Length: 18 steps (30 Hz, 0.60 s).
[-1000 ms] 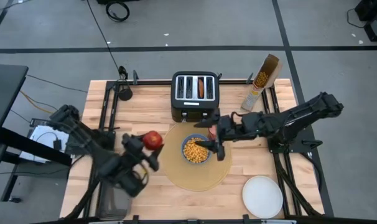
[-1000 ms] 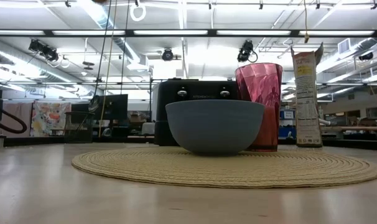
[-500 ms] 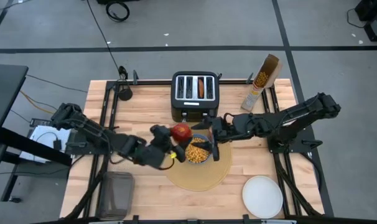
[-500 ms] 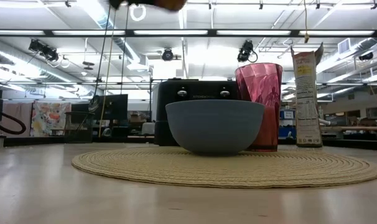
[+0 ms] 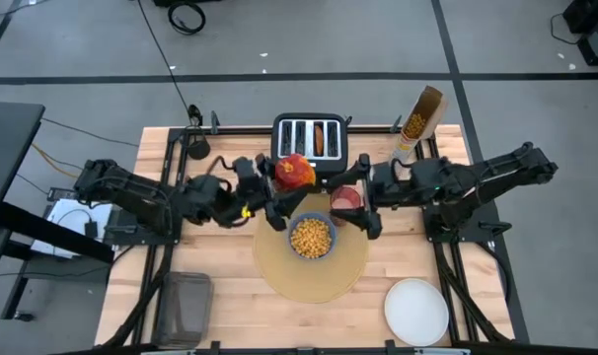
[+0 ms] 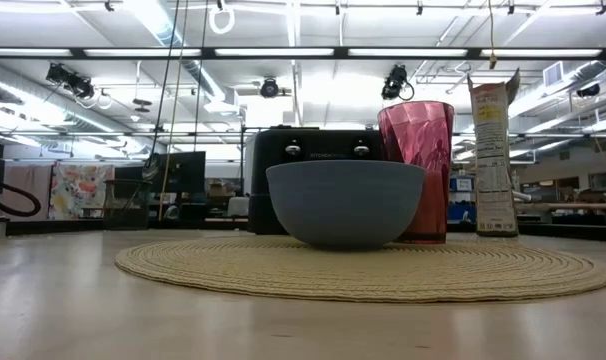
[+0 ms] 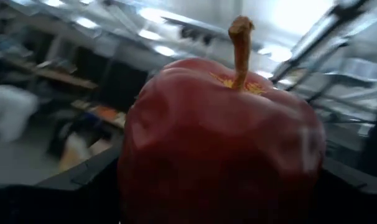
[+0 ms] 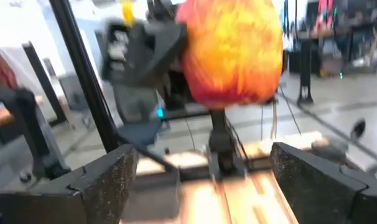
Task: Arrange a breakfast setting
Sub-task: Put the apple on the yellow tablemat
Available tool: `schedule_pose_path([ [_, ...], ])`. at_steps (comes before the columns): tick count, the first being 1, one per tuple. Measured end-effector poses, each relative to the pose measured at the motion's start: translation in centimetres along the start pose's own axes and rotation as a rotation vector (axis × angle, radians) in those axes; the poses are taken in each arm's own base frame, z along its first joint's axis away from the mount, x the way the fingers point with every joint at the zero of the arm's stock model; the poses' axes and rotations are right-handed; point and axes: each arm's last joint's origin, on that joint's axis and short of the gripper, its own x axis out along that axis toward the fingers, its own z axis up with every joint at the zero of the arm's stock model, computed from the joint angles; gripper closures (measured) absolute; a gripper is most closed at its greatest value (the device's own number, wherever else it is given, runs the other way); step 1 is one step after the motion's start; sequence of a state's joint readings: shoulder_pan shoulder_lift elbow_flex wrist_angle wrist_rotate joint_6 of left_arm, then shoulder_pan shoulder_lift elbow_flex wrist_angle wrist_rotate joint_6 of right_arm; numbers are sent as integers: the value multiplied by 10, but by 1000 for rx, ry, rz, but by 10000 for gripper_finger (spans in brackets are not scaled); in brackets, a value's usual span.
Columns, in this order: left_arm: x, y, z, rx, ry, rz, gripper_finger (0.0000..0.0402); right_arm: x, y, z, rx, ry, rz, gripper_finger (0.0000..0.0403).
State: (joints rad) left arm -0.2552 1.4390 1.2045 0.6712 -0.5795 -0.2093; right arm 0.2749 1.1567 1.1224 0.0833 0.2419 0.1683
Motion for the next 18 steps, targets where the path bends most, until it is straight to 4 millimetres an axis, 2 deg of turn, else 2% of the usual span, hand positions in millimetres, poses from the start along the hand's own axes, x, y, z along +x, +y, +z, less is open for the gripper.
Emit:
schedule_pose_path([
  [7,9,9,12,3,-63,-186,49,4,2,15,47,-163,92,35],
  [18,11,11,14,25,-79,-223,49,26,6,7,97,-230,184,36],
])
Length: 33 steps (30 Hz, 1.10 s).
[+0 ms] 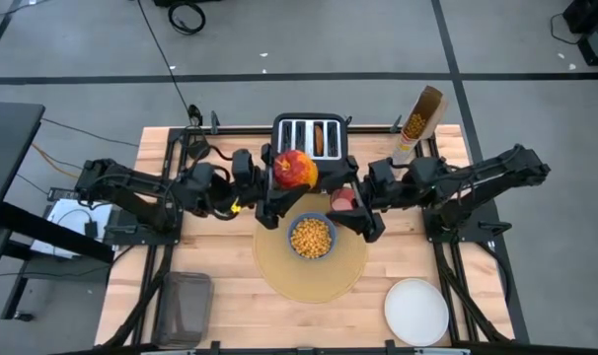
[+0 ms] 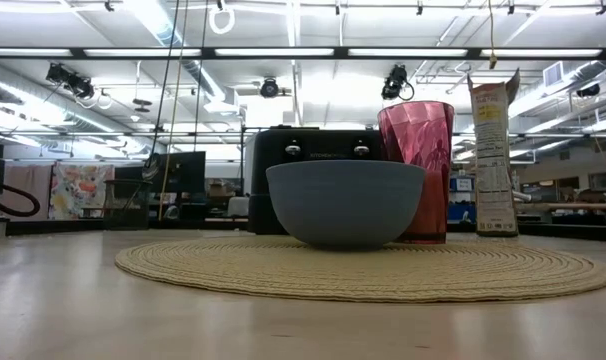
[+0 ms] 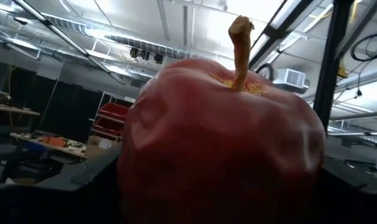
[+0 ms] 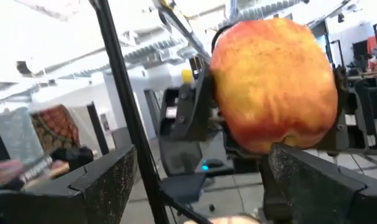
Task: Arrange a breakfast setting
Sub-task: Put the apple on the yellow tablemat
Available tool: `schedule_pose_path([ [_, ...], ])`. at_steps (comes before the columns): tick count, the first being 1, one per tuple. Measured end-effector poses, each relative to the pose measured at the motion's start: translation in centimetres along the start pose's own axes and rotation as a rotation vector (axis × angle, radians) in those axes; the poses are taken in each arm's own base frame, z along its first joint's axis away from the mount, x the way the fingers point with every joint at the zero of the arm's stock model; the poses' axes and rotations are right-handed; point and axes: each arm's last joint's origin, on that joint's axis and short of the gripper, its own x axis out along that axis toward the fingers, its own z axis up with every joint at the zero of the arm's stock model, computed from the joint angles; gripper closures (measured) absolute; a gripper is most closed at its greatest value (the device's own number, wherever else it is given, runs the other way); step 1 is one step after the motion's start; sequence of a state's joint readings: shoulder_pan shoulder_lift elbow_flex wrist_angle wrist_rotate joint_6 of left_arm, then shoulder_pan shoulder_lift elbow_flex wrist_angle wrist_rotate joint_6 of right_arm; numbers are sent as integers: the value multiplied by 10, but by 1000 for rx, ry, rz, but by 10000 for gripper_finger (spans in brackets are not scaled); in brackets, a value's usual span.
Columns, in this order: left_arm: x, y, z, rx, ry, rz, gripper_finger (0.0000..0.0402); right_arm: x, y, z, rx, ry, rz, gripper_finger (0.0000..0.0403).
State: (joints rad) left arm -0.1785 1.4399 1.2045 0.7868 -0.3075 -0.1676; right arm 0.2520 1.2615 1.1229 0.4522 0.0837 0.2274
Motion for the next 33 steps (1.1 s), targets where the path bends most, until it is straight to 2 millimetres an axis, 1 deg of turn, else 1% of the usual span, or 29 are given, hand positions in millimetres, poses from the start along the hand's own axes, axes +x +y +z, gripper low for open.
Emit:
schedule_pose_path([
  [6,-1,-4,-1,19,17,-58,49,3,0,0,34,-27,10,37],
  [14,-1,-5,-2,115,23,-54,49,-1,-1,2,41,-5,8,37],
  [17,-2,-6,1,124,14,-54,49,-5,-1,4,39,24,-1,37],
  [21,-5,-6,11,171,-8,-45,49,-14,1,14,30,11,-6,37],
  [23,-4,-6,6,179,16,-41,49,-14,0,15,14,8,-13,37],
  [27,-1,-2,-11,197,75,1,49,-11,-5,9,-17,44,-42,37],
  [31,0,-2,-15,195,83,45,49,-10,-7,1,-159,97,-104,37],
  [33,0,-3,-18,178,103,44,49,-10,-8,0,-195,107,-131,37],
])
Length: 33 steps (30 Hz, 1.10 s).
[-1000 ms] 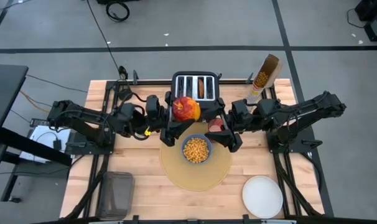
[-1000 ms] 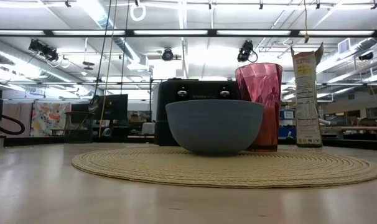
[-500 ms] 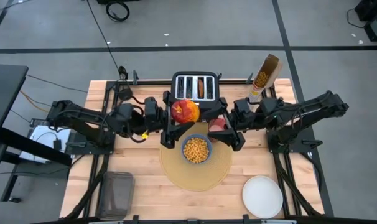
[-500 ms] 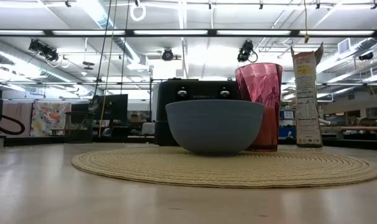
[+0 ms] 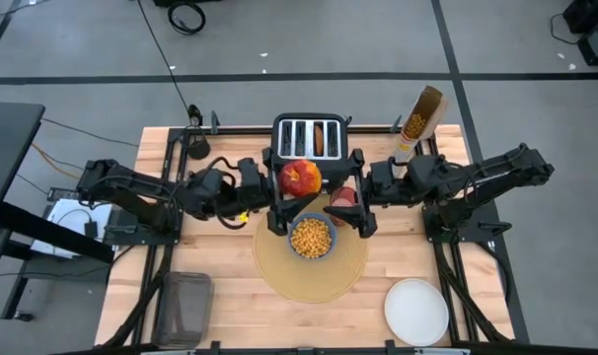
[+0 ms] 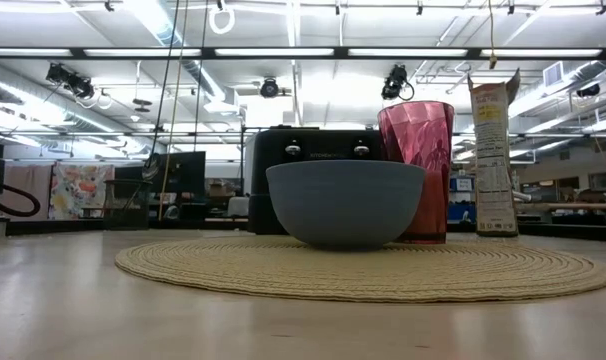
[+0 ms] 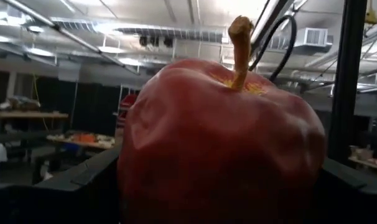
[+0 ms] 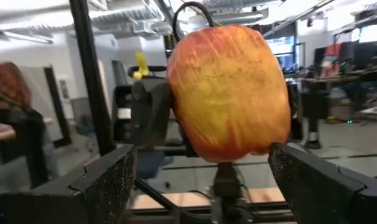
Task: Arrange a breakfast setting
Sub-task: Put the apple on the yellow tablemat
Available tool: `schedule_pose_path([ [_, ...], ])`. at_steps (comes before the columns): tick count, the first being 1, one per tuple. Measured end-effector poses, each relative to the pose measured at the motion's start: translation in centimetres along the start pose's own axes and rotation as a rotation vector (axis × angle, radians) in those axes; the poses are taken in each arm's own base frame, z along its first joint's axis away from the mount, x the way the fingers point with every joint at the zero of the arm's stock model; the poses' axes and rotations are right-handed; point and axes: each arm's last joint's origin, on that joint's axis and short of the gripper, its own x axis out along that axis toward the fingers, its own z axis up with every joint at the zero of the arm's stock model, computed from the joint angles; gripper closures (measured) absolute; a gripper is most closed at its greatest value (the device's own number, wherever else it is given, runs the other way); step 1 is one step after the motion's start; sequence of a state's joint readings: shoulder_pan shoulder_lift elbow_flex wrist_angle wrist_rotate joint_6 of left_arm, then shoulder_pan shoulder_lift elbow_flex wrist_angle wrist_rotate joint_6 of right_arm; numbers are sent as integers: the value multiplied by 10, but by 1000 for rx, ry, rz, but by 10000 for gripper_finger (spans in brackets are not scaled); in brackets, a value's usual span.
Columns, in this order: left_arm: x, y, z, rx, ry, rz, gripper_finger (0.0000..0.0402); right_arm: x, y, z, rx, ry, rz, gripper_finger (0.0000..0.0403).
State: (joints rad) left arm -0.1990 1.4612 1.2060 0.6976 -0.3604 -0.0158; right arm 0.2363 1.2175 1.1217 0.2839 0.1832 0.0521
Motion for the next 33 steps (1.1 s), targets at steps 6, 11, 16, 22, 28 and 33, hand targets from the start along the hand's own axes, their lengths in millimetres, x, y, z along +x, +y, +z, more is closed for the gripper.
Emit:
schedule_pose_path([
  [6,0,-1,-8,-6,53,-4,49,1,-7,-2,-45,26,-78,37],
  [11,-2,-1,-10,94,98,70,49,-2,-9,-2,113,36,-97,37],
  [16,-3,-2,-14,252,142,122,49,-6,-11,-5,255,78,-144,37],
  [22,-3,-2,-17,275,167,127,49,-8,-5,-7,115,127,-113,37],
  [28,-8,-1,-27,341,274,243,49,-15,-4,0,54,98,-179,37],
  [33,-14,6,-39,405,390,437,49,-17,-7,1,-37,108,-246,37],
])
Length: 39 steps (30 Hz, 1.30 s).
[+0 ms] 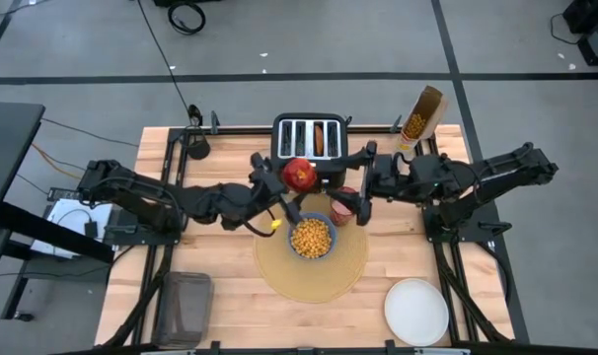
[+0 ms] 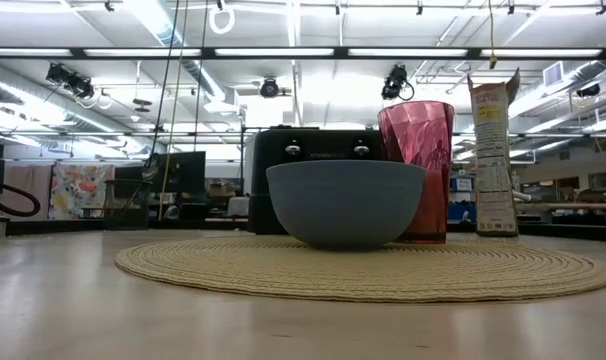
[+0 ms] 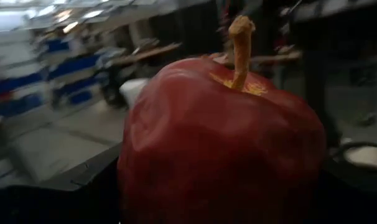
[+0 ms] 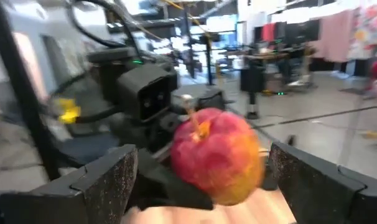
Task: Arrange a breakfast setting
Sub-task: Put the apple on the yellow tablemat
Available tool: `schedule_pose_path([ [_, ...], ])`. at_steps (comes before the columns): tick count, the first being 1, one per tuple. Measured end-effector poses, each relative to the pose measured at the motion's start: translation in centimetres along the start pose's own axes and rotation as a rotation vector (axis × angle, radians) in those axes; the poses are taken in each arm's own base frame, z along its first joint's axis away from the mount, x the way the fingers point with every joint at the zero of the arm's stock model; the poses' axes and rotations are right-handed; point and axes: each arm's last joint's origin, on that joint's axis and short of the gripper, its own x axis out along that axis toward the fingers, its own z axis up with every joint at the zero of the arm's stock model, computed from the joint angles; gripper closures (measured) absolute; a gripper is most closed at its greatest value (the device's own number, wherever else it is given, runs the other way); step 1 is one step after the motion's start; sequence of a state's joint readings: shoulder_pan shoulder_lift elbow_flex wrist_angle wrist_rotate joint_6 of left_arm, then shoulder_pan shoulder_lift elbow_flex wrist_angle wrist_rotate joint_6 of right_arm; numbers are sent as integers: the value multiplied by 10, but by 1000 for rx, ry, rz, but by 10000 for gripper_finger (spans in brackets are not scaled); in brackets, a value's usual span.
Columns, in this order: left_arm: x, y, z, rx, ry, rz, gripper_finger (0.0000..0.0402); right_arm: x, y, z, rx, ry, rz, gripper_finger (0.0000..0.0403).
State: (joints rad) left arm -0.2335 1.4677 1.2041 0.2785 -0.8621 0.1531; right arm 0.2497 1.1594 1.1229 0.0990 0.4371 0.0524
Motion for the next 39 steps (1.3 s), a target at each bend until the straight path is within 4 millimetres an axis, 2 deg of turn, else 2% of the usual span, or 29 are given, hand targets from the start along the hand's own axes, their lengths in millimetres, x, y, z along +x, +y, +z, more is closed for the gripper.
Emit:
schedule_pose_path([
  [7,0,1,-3,-92,27,33,49,5,1,-5,-58,18,-34,47],
  [12,-8,-8,-2,-128,18,-43,49,4,1,-5,-81,19,-13,66],
  [18,-23,-18,16,-252,-101,-122,49,2,6,-16,-155,129,58,77],
  [22,-27,-19,22,-334,-148,-159,49,0,10,-15,-185,114,74,62],
  [28,-19,-15,23,-544,-162,-202,49,7,12,-16,-248,81,75,30],
  [33,-6,-10,22,-725,-195,-178,49,18,19,-20,-414,28,5,23],
  [39,4,-16,23,-876,-369,-247,49,27,22,-9,-615,-125,-111,25],
])
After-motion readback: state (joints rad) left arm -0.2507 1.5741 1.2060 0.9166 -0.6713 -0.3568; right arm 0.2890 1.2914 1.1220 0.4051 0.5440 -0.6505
